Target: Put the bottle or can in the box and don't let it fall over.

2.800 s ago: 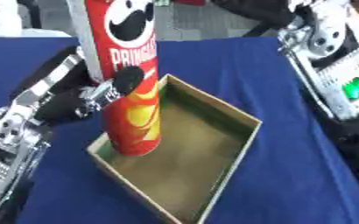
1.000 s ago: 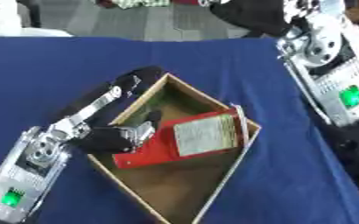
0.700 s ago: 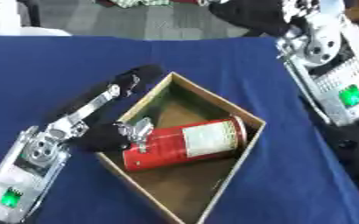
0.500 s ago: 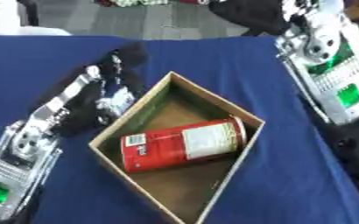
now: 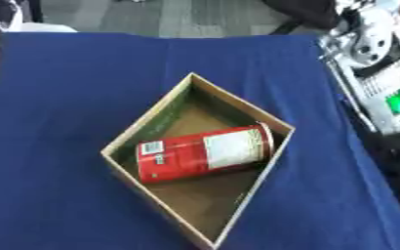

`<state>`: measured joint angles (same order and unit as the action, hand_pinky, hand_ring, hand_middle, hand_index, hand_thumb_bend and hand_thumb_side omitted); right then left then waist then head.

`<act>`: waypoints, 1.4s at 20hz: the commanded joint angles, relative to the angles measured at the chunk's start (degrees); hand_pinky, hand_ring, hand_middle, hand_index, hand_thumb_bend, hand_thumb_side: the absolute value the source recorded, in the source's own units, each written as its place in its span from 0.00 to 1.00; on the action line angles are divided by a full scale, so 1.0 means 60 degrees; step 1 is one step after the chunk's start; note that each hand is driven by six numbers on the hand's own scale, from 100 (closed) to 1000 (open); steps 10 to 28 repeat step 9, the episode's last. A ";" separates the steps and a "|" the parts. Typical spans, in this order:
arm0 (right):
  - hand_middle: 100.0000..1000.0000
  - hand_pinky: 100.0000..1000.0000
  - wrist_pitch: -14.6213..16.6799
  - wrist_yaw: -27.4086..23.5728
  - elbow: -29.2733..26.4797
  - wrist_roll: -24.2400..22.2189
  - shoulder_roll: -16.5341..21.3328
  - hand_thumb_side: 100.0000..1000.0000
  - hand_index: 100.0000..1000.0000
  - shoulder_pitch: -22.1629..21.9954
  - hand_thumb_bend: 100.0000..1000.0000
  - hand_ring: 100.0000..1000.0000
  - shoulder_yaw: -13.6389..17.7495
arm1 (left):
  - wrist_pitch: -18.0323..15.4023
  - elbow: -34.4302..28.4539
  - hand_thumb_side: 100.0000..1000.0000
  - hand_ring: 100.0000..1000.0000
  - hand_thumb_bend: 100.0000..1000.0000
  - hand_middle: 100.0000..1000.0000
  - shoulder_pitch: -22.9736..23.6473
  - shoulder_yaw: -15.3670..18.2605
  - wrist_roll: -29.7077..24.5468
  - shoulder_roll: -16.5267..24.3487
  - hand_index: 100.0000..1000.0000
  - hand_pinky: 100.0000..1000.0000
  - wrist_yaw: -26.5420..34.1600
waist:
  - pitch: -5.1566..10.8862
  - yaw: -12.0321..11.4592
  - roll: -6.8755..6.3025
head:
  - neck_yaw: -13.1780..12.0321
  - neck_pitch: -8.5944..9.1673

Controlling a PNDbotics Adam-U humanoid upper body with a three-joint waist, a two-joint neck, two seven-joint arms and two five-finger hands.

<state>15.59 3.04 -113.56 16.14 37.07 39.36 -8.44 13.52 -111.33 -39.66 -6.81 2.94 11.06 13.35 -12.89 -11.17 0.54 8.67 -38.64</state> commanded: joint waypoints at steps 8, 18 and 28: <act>0.61 0.74 -0.0129 0.0972 -0.0171 0.0988 0.0933 0.00 0.61 -0.1590 0.00 0.55 0.1012 | -0.0894 -0.0543 0.52 0.85 0.00 1.00 0.1183 0.0775 0.0917 0.1646 0.81 1.00 0.0011 | 0.0208 0.0064 0.0017 | -0.0085 0.0135; 0.64 0.74 -0.0121 0.1063 -0.0171 0.1081 0.0966 0.00 0.63 -0.1806 0.00 0.56 0.1104 | -0.1090 -0.0543 0.52 0.88 0.00 1.00 0.1349 0.0807 0.0961 0.1683 0.81 1.00 0.0052 | 0.0197 0.0078 0.0020 | -0.0098 0.0146; 0.64 0.74 -0.0121 0.1063 -0.0171 0.1081 0.0966 0.00 0.63 -0.1806 0.00 0.56 0.1104 | -0.1090 -0.0543 0.52 0.88 0.00 1.00 0.1349 0.0807 0.0961 0.1683 0.81 1.00 0.0052 | 0.0197 0.0078 0.0020 | -0.0098 0.0146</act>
